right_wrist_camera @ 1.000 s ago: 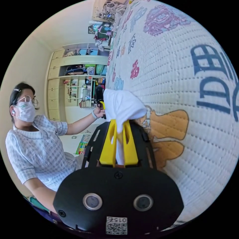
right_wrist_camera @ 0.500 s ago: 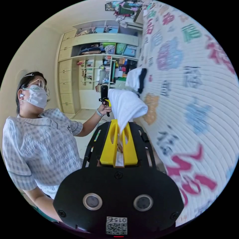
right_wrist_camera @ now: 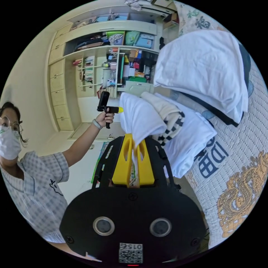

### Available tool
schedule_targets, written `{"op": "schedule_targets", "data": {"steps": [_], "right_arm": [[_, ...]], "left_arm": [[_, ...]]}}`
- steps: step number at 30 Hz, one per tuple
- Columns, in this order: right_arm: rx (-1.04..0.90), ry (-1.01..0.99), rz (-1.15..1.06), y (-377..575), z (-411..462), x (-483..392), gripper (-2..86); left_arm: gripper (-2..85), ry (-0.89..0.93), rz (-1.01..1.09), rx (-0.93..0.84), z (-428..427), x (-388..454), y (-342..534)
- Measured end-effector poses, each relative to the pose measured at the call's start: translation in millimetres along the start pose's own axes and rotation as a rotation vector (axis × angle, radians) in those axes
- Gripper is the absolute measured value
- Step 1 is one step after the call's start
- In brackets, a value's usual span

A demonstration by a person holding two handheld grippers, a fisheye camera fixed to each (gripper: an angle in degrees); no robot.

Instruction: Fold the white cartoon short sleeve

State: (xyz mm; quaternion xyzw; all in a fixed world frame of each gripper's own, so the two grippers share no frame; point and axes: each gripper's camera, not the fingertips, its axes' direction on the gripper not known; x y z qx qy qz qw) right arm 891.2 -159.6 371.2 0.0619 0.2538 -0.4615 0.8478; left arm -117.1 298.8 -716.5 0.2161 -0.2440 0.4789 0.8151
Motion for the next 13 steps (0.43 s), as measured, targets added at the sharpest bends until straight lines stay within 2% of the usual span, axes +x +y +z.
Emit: {"op": "schedule_targets", "data": {"steps": [5,9,13], "right_arm": [[0.018,0.059,0.024,-14.8,11.0,6.8,0.9],[0.011,0.117,0.039,-17.2,-6.8,2.9,1.0],[0.071,0.375,0.057,-28.1,-43.8,-6.7,5.1]], "left_arm": [[5.5,0.109,0.035,0.081,-0.3,-7.0,8.6],[4.9,0.044,0.057,0.114,-17.6,13.1,30.9],[4.6,-0.06,0.067,0.209,-41.0,48.1,52.6]]}}
